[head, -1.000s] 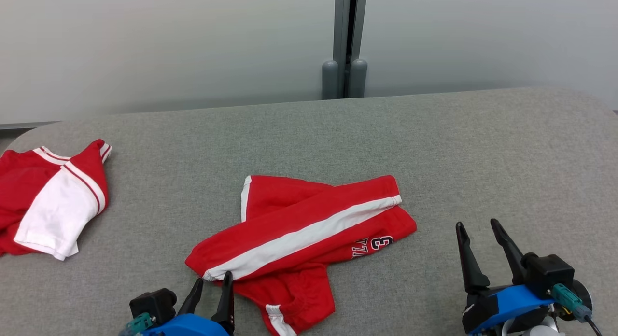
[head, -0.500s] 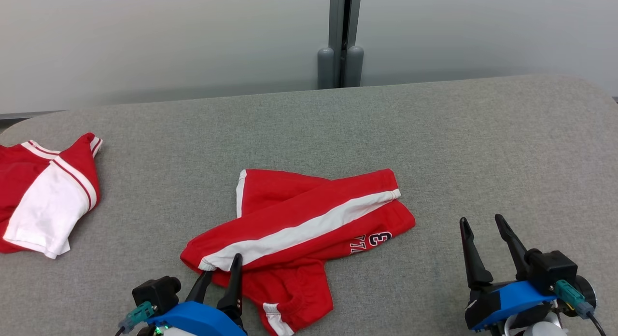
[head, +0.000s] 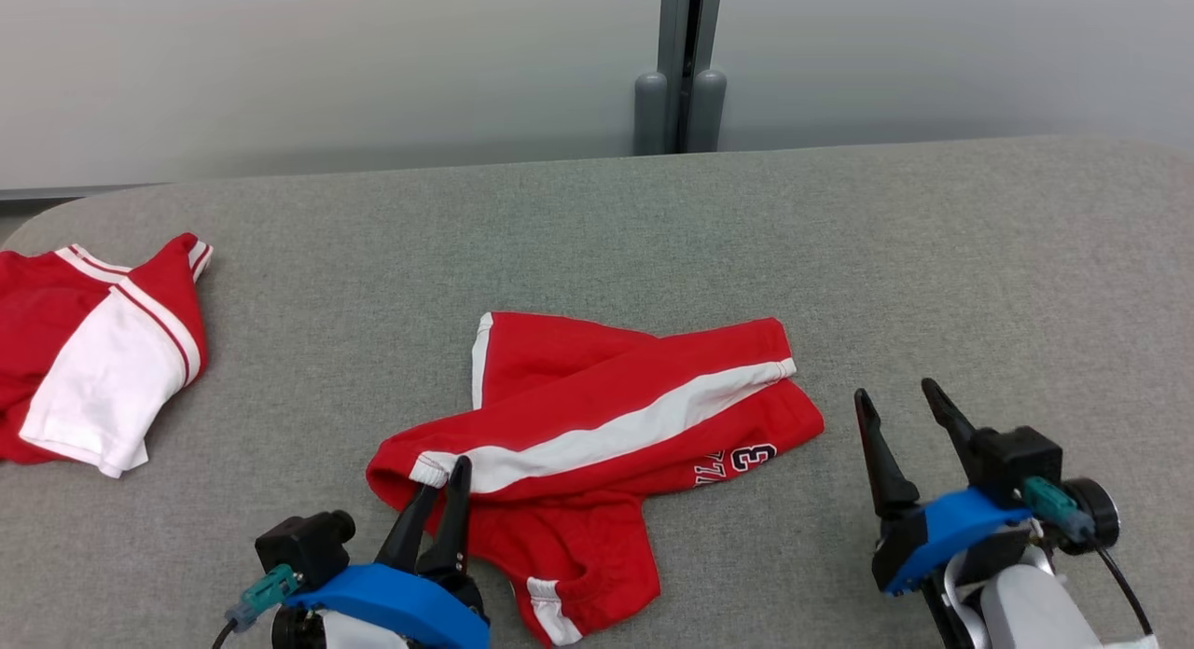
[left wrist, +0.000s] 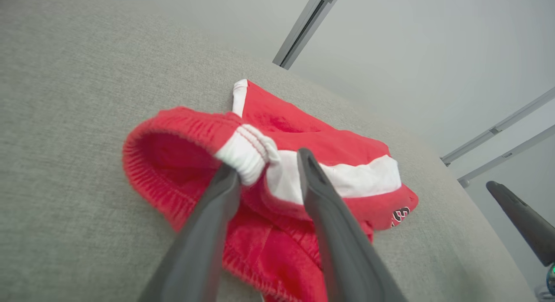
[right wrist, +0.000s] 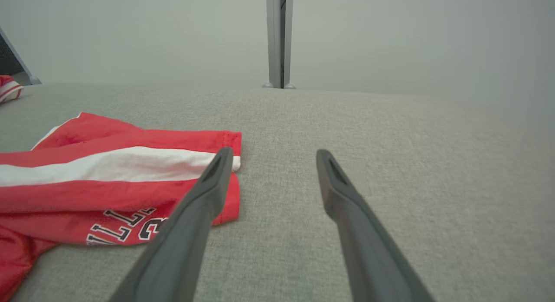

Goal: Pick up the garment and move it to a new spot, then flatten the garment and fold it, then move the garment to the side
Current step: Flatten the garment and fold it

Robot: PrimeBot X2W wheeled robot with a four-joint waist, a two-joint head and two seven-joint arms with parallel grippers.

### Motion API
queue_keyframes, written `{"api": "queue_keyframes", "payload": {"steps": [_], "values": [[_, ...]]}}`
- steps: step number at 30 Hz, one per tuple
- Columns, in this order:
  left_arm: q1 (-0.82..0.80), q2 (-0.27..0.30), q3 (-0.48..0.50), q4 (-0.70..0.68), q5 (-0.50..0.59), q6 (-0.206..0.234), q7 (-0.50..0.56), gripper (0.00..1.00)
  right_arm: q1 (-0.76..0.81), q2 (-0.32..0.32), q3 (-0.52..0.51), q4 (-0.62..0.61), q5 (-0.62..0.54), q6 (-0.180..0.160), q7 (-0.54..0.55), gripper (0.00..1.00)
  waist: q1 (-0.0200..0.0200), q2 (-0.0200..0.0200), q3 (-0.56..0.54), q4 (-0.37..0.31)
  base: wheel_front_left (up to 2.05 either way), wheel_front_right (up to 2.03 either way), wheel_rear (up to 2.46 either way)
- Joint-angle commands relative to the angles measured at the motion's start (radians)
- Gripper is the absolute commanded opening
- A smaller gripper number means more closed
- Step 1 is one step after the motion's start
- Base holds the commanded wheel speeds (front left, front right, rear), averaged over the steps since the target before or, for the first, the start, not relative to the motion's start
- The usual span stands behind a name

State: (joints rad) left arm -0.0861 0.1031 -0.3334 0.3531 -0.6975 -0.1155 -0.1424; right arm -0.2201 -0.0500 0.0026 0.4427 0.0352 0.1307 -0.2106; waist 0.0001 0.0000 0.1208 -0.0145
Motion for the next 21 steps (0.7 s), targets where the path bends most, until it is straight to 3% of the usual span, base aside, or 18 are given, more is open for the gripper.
{"api": "queue_keyframes", "payload": {"steps": [1, 5, 6, 14, 21], "values": [[-0.027, 0.000, 0.006, 0.007, -0.008, -0.006, -0.002, 0.40, -0.038, -0.001, 0.009, 0.018, -0.006, 0.000, 0.014, 1.00, -0.0001, 0.0000, 0.011, 0.007, 0.00, 0.00, 0.00], [-0.076, -0.008, 0.007, 0.054, -0.006, -0.002, -0.016, 0.13, -0.148, -0.021, 0.042, 0.113, -0.013, 0.000, 0.081, 1.00, -0.0001, 0.0000, 0.042, 0.016, 0.00, 0.00, 0.00], [-0.090, -0.010, 0.005, 0.066, -0.004, -0.001, -0.018, 0.00, -0.179, -0.024, 0.051, 0.138, -0.002, 0.000, 0.095, 1.00, -0.0001, 0.0000, 0.052, 0.019, 0.00, 0.00, 0.00], [-0.151, -0.019, -0.023, 0.120, 0.007, -0.008, -0.046, 0.00, -0.355, -0.056, 0.162, 0.327, 0.120, 0.000, 0.218, 1.00, -0.0001, 0.0000, 0.108, 0.048, 0.00, 0.00, 0.00], [-0.164, -0.013, -0.031, 0.129, 0.002, -0.009, -0.063, 0.00, -0.426, -0.087, 0.271, 0.413, 0.222, 0.000, 0.267, 1.00, -0.0001, 0.0000, 0.126, 0.064, 0.00, 0.00, 0.00]]}}
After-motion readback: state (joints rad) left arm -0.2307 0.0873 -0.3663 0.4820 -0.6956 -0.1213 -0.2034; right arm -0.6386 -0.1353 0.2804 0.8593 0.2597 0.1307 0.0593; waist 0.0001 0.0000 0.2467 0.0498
